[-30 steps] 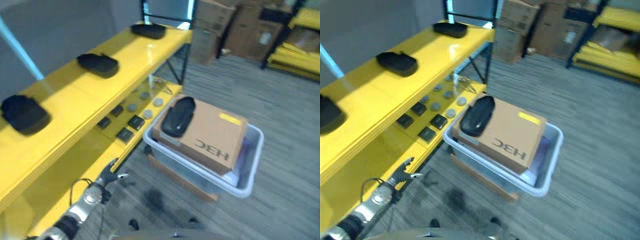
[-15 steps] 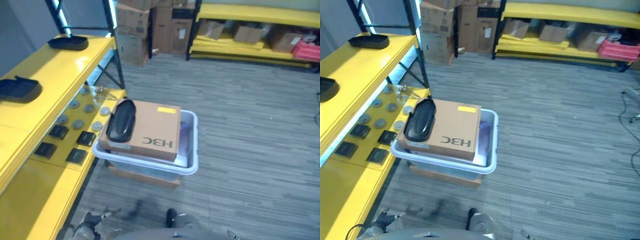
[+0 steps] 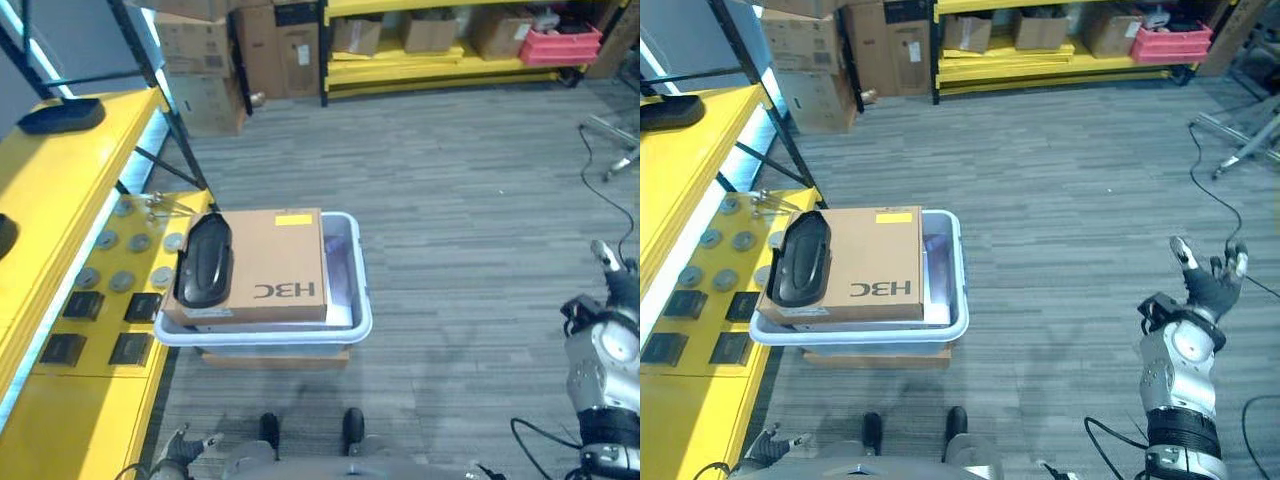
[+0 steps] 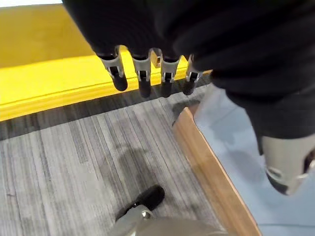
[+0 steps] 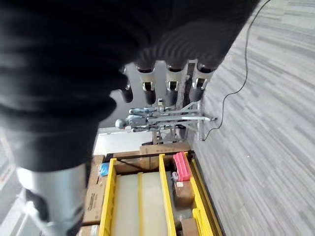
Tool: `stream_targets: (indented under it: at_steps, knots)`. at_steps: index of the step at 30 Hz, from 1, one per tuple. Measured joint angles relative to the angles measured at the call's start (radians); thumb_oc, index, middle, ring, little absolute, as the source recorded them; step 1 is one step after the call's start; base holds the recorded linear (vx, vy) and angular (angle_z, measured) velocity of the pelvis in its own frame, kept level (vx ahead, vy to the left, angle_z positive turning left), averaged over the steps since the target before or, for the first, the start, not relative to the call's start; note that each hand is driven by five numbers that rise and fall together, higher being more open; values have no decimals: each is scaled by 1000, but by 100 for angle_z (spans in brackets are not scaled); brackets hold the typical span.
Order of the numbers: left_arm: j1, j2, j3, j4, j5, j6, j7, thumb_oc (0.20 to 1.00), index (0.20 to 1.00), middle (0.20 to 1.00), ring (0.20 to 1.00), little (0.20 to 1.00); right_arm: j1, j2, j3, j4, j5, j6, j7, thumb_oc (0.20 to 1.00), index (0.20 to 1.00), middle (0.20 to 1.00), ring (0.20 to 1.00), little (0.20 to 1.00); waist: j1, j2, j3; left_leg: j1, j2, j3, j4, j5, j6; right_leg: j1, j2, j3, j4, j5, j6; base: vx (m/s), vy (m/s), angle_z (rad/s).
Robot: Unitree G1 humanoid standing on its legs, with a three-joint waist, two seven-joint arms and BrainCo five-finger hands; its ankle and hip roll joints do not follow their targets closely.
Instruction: Move parts from the plastic box to the shelf.
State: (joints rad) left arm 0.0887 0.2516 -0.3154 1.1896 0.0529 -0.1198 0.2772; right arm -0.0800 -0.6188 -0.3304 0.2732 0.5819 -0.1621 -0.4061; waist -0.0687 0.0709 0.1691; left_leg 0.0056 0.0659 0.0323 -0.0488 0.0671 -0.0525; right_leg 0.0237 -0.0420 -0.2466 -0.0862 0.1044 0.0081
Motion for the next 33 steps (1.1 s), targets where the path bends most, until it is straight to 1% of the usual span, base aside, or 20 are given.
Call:
stream_targets:
  at_steps: [1, 2, 5, 7, 10, 13, 14, 16, 18, 19, 21, 22, 23, 25, 26, 27, 29, 30, 32, 33]
  knots:
    - [5, 0, 1, 0, 0, -3, 1, 1000, 1000, 1000, 1000, 1000, -1, 15, 9, -32, -3, 23, -7, 1000, 1000, 1000, 1000, 1000, 4, 2, -1, 8, -15, 3, -18, 3, 9, 0, -13, 6, 3, -3, 17, 98, 159, 6]
    - [13, 2, 1, 0, 0, -11, 1, 1000, 1000, 1000, 1000, 1000, -5, 48, 39, -69, -31, 43, -11, 1000, 1000, 1000, 1000, 1000, 15, -1, 1, 17, -46, 7, -37, 7, 35, 0, -43, 17, 4, 4, 43, 92, 138, 10]
    - [21, 2, -1, -2, 0, -15, 2, 1000, 1000, 1000, 1000, 1000, -18, 71, 70, -67, -42, 96, -13, 1000, 1000, 1000, 1000, 1000, 68, -6, 5, 19, -89, 2, -37, 3, 65, 0, -86, 13, 4, 13, 71, 66, 109, 14]
    - [30, 10, 0, -2, -1, -19, 3, 1000, 1000, 1000, 1000, 1000, -71, 70, 108, -62, -81, 122, -13, 1000, 1000, 1000, 1000, 1000, 95, -9, 7, 13, -112, -7, -31, 8, 73, 1, -110, 10, 5, 14, 87, 23, 59, 21]
    - [34, 27, 2, -5, -3, -30, 3, 1000, 1000, 1000, 1000, 1000, -161, 68, 155, -49, -104, 137, -12, 1000, 1000, 1000, 1000, 1000, 137, -22, 20, 11, -125, -31, -31, 6, 72, 11, -122, 8, 5, 6, 103, -2, 143, 25]
    - [31, 30, 2, -40, -12, -41, -1, 1000, 1000, 1000, 1000, 1000, -273, 50, 190, -11, -119, 160, -7, 1000, 1000, 1000, 1000, 1000, 151, -25, 53, 0, -125, -42, -31, 11, 79, 5, -120, -3, 5, 8, 104, -27, 79, 16]
    - [31, 31, 3, -41, -15, -45, -1, 1000, 1000, 1000, 1000, 1000, -290, 48, 201, 1, -120, 166, 3, 1000, 1000, 1000, 1000, 1000, 172, -23, 59, -15, -127, -56, -31, 15, 82, 5, -122, -17, 5, 8, 104, -57, 114, 28]
    - [31, 31, 0, -38, -29, -54, -2, 1000, 1000, 1000, 1000, 1000, -347, 42, 225, 73, -121, 168, 25, 1000, 1000, 1000, 1000, 1000, 183, -28, 71, -24, -127, -63, -31, 12, 76, -7, -121, -20, 5, 7, 105, -58, 85, 16]
    - [19, 34, 1, -35, -54, -58, -17, 1000, 1000, 1000, 1000, 1000, -427, 21, 251, 184, -128, 172, 56, 1000, 1000, 1000, 1000, 1000, 224, -19, 105, -67, -132, -89, -30, 32, 76, -35, -124, -51, 5, 13, 104, -142, 91, 34]
    - [19, 37, -1, -32, -70, -64, -23, 1000, 1000, 1000, 1000, 1000, -483, 20, 259, 244, -139, 171, 68, 1000, 1000, 1000, 1000, 1000, 258, -13, 125, -91, -132, -95, -30, 44, 81, -57, -125, -56, 5, 16, 103, -203, 89, 37]
    - [10, 42, -24, -27, -74, -80, -24, 1000, 1000, 1000, 1000, 1000, -619, -4, 349, 403, -135, 171, 70, 1000, 1000, 1000, 1000, 1000, 269, -3, 158, -139, -138, -120, 0, 51, 80, -78, -127, -81, 5, 22, 102, -122, 48, 36]
    - [-12, 43, -44, -22, -74, -84, -25, 1000, 1000, 1000, 1000, 1000, -658, -27, 375, 448, -135, 173, 71, 1000, 1000, 1000, 1000, 1000, 287, 10, 179, -156, -139, -138, 14, 51, 80, -81, -126, -98, 5, 23, 101, -57, 43, 49]
    - [-21, 42, -46, -23, -81, -91, -29, 1000, 1000, 1000, 1000, 1000, -694, -29, 388, 491, -107, 169, 80, 1000, 1000, 1000, 1000, 1000, 317, 18, 197, -167, -141, -146, 20, 52, 78, -83, -126, -112, 5, 23, 100, -29, 62, 37]
    - [-26, 42, -52, -23, -92, -100, -32, 1000, 1000, 1000, 1000, 1000, -735, -28, 405, 532, -64, 171, 104, 1000, 1000, 1000, 1000, 1000, 347, 20, 215, -185, -142, -156, 30, 51, 76, -91, -126, -123, 5, 22, 99, -11, 65, 23]
    - [-22, 41, -52, -17, -92, -104, -33, 1000, 1000, 1000, 1000, 1000, -754, -8, 411, 545, -56, 170, 105, 1000, 1000, 1000, 1000, 1000, 366, 23, 221, -190, -146, -170, 32, 52, 76, -90, -127, -132, 7, 20, 99, 12, 58, 25]
    - [-24, 40, -56, -3, -92, -112, -42, 1000, 1000, 1000, 1000, 1000, -795, 26, 430, 582, -38, 171, 100, 1000, 1000, 1000, 1000, 1000, 371, 21, 228, -193, -149, -175, 32, 53, 76, -88, -129, -143, 7, 19, 101, 32, 80, 27]
    - [-25, 40, -60, -2, -103, -120, -44, 1000, 1000, 1000, 1000, 1000, -817, 83, 458, 594, -37, 170, 100, 1000, 1000, 1000, 1000, 1000, 409, 23, 229, -193, -158, -192, 32, 53, 76, -80, -136, -161, 11, 10, 106, 24, 88, 35]
    - [-30, 40, -59, -2, -120, -122, -45, 1000, 1000, 1000, 1000, 1000, -847, 130, 493, 656, -36, 174, 101, 1000, 1000, 1000, 1000, 1000, 438, 23, 230, -184, -170, -208, 32, 53, 76, -62, -147, -183, 12, 3, 116, 3, 111, 39]
    - [-26, 40, -57, -1, -129, -127, -51, 1000, 1000, 1000, 1000, 1000, -864, 143, 498, 678, -38, 176, 97, 1000, 1000, 1000, 1000, 1000, 464, 28, 232, -183, -186, -225, 32, 53, 76, -56, -161, -199, 27, -12, 128, 3, 115, 35]
    - [-27, 39, -55, 0, -129, -130, -55, 1000, 1000, 1000, 1000, 1000, -874, 134, 514, 695, -38, 179, 95, 1000, 1000, 1000, 1000, 1000, 456, 29, 235, -182, -188, -234, 33, 53, 76, -55, -166, -207, 35, -20, 124, 1, 53, 29]
